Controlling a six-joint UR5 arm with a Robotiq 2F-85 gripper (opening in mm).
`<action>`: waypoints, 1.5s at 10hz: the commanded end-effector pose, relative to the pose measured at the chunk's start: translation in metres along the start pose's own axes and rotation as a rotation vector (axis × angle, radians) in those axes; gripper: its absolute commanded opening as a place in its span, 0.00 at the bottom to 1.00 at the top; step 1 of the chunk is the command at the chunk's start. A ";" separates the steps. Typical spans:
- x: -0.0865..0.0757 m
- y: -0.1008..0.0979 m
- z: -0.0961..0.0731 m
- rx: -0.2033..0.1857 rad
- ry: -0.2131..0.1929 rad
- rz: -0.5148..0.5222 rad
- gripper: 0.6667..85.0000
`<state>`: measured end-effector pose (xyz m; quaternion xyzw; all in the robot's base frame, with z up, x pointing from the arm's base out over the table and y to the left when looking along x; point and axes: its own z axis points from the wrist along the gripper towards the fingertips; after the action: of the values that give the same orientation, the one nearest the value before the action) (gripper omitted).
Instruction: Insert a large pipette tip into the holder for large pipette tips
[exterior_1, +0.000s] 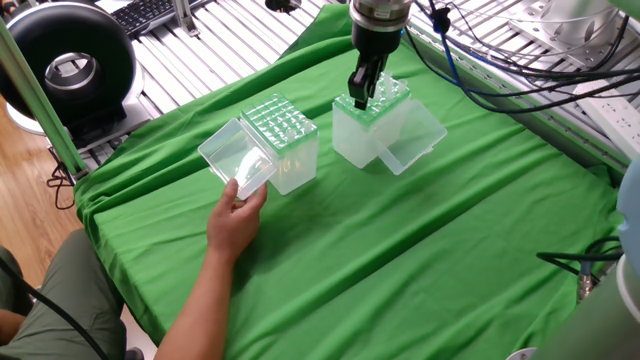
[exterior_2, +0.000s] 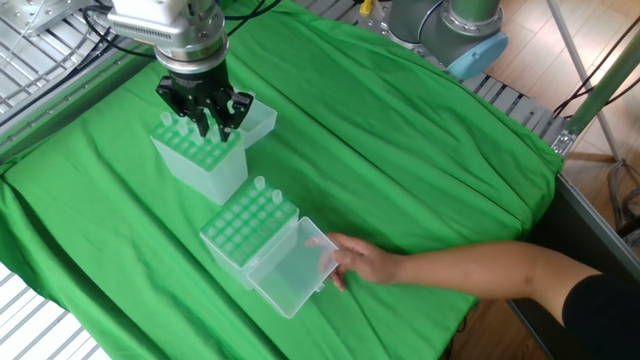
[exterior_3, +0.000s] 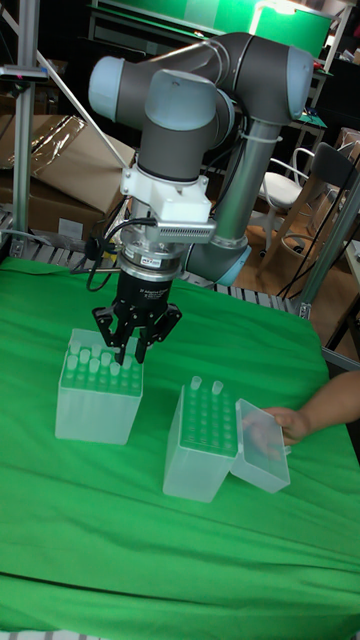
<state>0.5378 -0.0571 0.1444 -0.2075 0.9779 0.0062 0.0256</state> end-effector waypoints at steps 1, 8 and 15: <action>-0.009 -0.005 -0.002 -0.001 -0.025 -0.018 0.39; -0.034 -0.007 -0.004 0.004 -0.110 -0.013 0.36; -0.037 -0.003 -0.003 -0.008 -0.117 -0.003 0.32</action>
<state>0.5701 -0.0479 0.1481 -0.2113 0.9743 0.0158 0.0762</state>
